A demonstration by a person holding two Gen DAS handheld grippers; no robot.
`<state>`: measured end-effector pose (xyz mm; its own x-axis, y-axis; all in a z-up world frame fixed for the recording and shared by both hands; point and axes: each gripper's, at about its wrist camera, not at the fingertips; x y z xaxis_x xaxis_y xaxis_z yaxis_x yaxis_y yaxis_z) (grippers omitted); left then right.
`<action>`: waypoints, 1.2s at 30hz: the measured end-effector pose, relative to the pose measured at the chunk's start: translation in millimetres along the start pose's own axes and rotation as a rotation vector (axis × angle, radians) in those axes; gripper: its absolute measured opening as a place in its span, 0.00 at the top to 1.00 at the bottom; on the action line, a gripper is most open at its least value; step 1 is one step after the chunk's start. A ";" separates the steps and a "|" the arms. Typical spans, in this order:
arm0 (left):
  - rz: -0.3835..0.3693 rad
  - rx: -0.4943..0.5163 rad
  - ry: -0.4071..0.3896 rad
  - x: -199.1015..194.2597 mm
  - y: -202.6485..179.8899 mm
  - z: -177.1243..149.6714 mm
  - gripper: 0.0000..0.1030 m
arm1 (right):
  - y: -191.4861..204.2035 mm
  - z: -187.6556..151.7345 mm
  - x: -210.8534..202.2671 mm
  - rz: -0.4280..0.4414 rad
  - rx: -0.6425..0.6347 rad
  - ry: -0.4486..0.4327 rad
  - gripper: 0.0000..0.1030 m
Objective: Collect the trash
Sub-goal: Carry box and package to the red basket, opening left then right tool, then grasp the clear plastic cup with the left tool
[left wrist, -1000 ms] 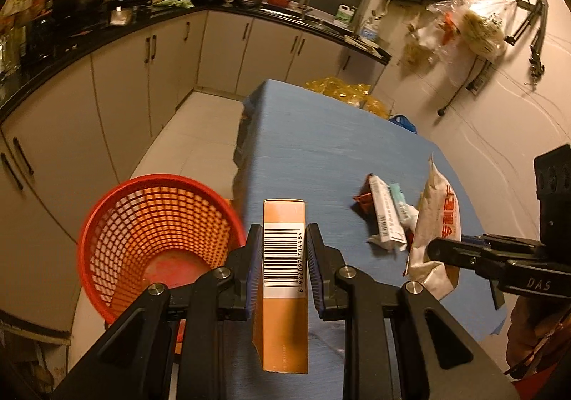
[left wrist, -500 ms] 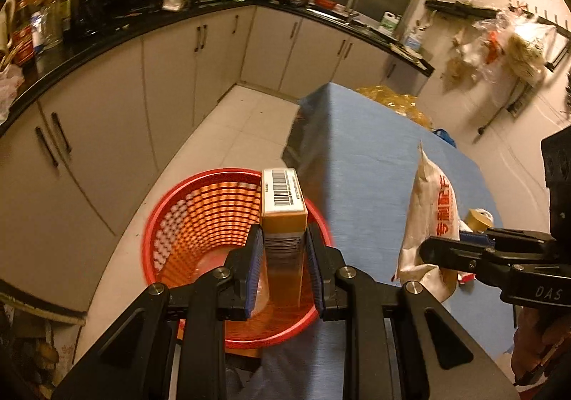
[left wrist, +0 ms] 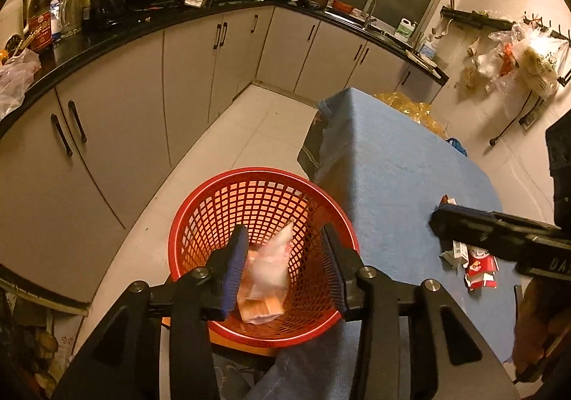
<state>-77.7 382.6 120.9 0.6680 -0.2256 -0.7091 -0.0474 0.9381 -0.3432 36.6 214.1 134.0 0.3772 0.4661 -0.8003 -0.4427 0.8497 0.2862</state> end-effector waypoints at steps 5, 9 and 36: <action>-0.037 0.033 0.013 1.4 -22.5 -7.2 0.53 | -26.5 -14.3 -27.3 -0.015 0.084 -0.017 0.52; -0.074 0.070 0.041 7.0 -54.7 -19.6 0.48 | -53.0 -34.4 -51.4 -0.043 0.139 -0.025 0.52; -0.098 0.290 0.332 109.0 -190.6 -107.3 0.39 | -250.7 -168.5 -168.5 -0.225 0.498 -0.089 0.43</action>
<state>-75.5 151.0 42.9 0.3825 -0.3446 -0.8573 0.2460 0.9323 -0.2650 -53.0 -119.0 108.3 0.4953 0.2598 -0.8289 0.0874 0.9345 0.3451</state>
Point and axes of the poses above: each gripper's, at about its wrist camera, not at the fingertips, and x roughly the way its jaws point, y to its left, z to its top, and after that the axes turned 5 degrees about -z, right-handed
